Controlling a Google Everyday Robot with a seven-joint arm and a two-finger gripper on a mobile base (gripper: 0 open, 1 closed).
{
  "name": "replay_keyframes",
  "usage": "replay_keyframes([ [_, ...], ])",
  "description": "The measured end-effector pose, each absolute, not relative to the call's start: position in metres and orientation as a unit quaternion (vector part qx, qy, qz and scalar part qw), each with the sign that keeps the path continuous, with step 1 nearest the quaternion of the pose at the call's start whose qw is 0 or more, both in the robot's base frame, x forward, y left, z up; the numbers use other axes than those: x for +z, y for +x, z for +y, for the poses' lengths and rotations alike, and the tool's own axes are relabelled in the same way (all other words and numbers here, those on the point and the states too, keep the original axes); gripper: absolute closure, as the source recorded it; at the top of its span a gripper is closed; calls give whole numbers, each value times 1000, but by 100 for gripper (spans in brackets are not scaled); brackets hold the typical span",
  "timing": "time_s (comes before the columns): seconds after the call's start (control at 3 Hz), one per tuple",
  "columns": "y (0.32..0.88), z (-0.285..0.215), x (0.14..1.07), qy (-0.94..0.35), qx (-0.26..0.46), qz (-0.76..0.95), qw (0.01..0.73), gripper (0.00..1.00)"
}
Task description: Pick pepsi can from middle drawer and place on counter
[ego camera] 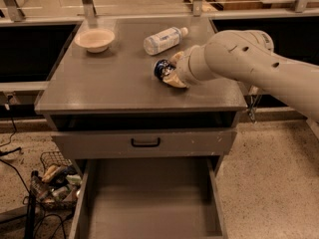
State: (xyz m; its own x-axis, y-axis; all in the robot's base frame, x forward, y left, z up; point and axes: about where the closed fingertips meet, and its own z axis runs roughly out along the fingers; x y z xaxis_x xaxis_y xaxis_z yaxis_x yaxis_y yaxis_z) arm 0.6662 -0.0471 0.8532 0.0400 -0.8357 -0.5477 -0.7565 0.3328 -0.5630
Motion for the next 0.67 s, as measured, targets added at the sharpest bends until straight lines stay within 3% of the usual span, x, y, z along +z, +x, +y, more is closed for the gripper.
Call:
replay_keyframes([
  [0.33,666,-47,853,-576,-46,691,434,27],
  [0.67,666,-47,853,-576,-46,691,434,4],
])
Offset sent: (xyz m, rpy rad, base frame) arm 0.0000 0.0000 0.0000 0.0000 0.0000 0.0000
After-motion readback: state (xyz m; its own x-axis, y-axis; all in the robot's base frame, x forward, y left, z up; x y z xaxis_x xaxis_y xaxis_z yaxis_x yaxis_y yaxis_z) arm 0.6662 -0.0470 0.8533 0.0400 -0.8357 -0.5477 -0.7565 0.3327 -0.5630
